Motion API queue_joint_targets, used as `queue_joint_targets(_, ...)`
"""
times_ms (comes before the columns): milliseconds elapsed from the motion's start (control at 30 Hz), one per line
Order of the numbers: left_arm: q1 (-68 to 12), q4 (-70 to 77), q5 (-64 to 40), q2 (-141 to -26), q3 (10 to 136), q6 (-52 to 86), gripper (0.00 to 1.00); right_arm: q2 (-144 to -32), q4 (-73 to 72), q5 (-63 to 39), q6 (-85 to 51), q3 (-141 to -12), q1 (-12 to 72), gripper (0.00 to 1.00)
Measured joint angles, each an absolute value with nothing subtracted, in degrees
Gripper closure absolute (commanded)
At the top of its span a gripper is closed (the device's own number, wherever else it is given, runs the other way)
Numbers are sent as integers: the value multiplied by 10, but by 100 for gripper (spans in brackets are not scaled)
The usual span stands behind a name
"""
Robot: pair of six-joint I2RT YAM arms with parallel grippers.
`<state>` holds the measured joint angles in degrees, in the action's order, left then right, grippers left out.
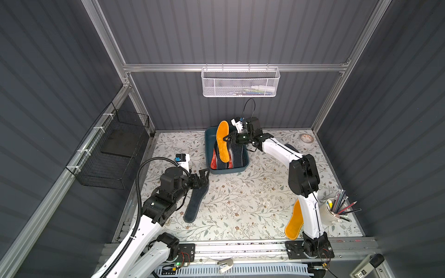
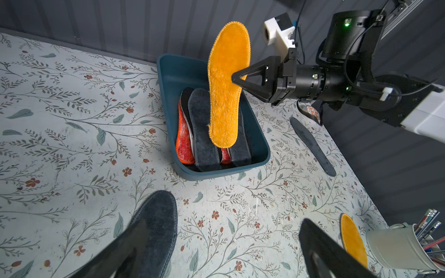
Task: Put the insoles into the storage box
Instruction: Place the insole in the storage box.
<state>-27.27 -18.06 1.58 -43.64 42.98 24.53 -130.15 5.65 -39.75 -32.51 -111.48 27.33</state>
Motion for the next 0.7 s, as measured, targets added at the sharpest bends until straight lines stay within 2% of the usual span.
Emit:
queue_joint_targets(400,-273,-181,16,-437,429,245,0,-1404,86,-416,-345,-1193,275,100)
queue_joint_targets(467,-273,-181,16,-437,427,245,0,-1408,97,-405,-342,-1194,275,91)
queue_joint_targets(533,-273,-181,16,-438,426,245,0,-1409,117,-389,-332,-1199,275,71)
queue_joint_targets(600,-273,-183,16,-438,426,245,0,-1410,136,-373,-323,-1206,275,55)
queue_joint_targets(700,-273,-183,16,-438,426,245,0,-1410,164,-347,-304,-1220,275,37)
